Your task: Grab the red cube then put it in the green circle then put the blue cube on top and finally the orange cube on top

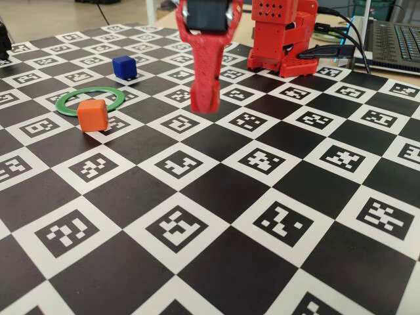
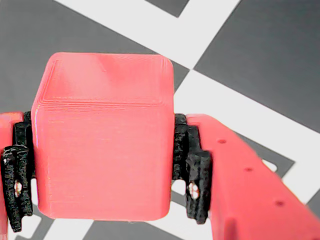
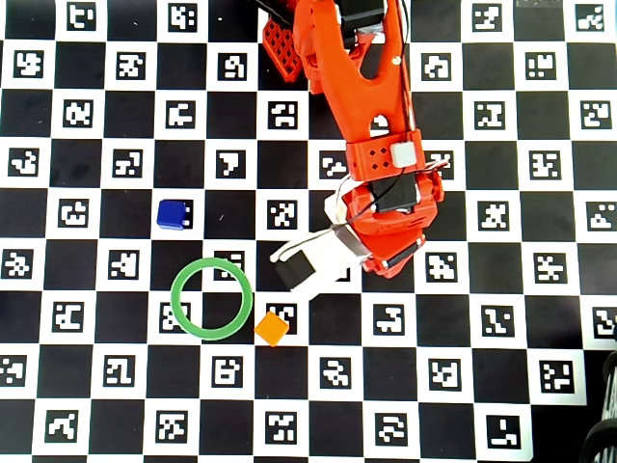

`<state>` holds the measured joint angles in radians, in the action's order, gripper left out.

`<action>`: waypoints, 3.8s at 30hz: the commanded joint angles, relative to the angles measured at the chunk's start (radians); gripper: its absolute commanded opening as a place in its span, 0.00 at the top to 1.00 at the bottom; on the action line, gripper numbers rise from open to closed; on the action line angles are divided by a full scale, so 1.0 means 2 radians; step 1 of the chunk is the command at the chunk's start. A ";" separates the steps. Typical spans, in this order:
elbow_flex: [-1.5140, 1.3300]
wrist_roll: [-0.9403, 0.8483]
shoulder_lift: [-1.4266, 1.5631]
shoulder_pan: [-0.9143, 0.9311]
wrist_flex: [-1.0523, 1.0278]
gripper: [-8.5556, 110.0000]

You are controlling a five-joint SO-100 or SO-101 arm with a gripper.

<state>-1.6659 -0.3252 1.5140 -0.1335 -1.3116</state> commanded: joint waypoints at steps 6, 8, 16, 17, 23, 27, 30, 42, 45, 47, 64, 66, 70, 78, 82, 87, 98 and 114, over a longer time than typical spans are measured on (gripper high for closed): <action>0.166 -0.003 0.040 0.132 -0.106 0.90; 0.197 -0.018 0.023 0.168 -0.116 0.90; 0.290 -0.074 -0.063 0.277 -0.118 0.90; 0.298 -0.075 -0.075 0.284 -0.115 0.90; 0.305 -0.077 -0.138 0.295 -0.081 0.90; 0.279 -0.072 -0.153 0.288 -0.041 0.90; 0.252 -0.069 -0.156 0.280 -0.011 0.90; 0.187 -0.072 -0.163 0.267 0.057 0.90; 0.176 -0.077 -0.165 0.267 0.067 0.90; 0.166 -0.081 -0.167 0.268 0.077 0.90; 0.145 -0.097 -0.190 0.282 0.127 0.90; 0.145 -0.097 -0.191 0.284 0.130 0.90; 0.141 -0.100 -0.193 0.285 0.135 0.90; 0.133 -0.104 -0.191 0.287 0.137 0.90; 0.128 -0.106 -0.191 0.288 0.137 0.90; 0.123 -0.109 -0.189 0.289 0.143 0.90; 0.120 -0.105 -0.189 0.291 0.147 0.88; 0.107 -0.091 -0.176 0.294 0.157 0.65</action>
<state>-1.4619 -0.5139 1.1029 0.4403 -1.0063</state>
